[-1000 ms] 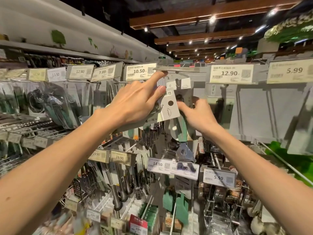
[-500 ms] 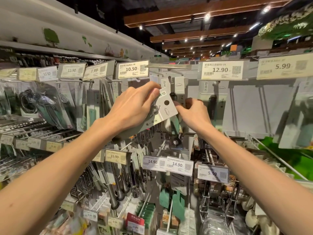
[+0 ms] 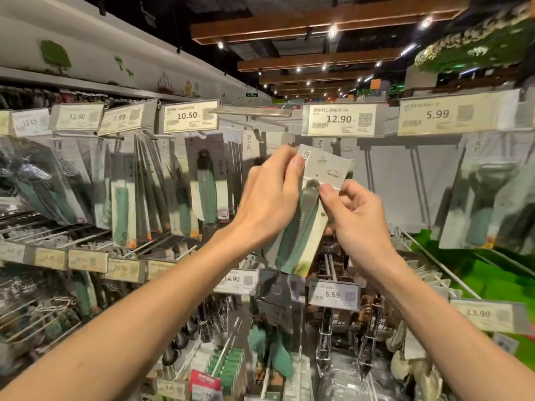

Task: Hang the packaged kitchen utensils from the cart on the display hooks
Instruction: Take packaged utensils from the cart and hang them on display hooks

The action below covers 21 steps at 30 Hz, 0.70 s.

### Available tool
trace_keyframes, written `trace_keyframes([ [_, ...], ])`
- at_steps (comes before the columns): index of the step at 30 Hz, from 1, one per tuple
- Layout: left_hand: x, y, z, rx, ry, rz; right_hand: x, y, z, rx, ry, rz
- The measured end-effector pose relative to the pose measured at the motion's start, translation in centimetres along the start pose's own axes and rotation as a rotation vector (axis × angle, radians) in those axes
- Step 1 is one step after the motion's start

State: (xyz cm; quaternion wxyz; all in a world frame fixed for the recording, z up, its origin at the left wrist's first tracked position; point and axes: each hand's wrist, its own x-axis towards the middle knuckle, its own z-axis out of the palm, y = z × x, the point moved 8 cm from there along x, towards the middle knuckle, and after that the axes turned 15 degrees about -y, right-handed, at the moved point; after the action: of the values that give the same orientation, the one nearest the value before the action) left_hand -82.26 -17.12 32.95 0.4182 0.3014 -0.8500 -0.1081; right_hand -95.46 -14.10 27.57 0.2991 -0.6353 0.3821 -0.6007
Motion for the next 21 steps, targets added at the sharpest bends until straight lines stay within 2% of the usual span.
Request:
trace_keyframes([
  [3, 0.7, 0.4, 1.1, 0.038, -0.032, 0.010, -0.4, -0.5, -2.0, -0.044, 0.033, -0.038],
  [6, 0.9, 1.3, 1.3, 0.102, 0.024, 0.091, -0.3, -1.2, -3.3, -0.112, 0.056, -0.074],
  [12, 2.5, 1.7, 1.3, 0.027, 0.076, 0.134, 1.5, -2.3, -4.8, -0.234, 0.101, -0.109],
  [17, 3.8, 1.6, 1.5, 0.154, 0.167, 0.116, 3.4, -1.2, -5.3, -0.263, 0.119, -0.058],
  [21, 4.1, 0.6, 2.5, 0.197, 0.149, 0.125, 4.4, 0.2, -5.8, -0.267, 0.126, -0.016],
])
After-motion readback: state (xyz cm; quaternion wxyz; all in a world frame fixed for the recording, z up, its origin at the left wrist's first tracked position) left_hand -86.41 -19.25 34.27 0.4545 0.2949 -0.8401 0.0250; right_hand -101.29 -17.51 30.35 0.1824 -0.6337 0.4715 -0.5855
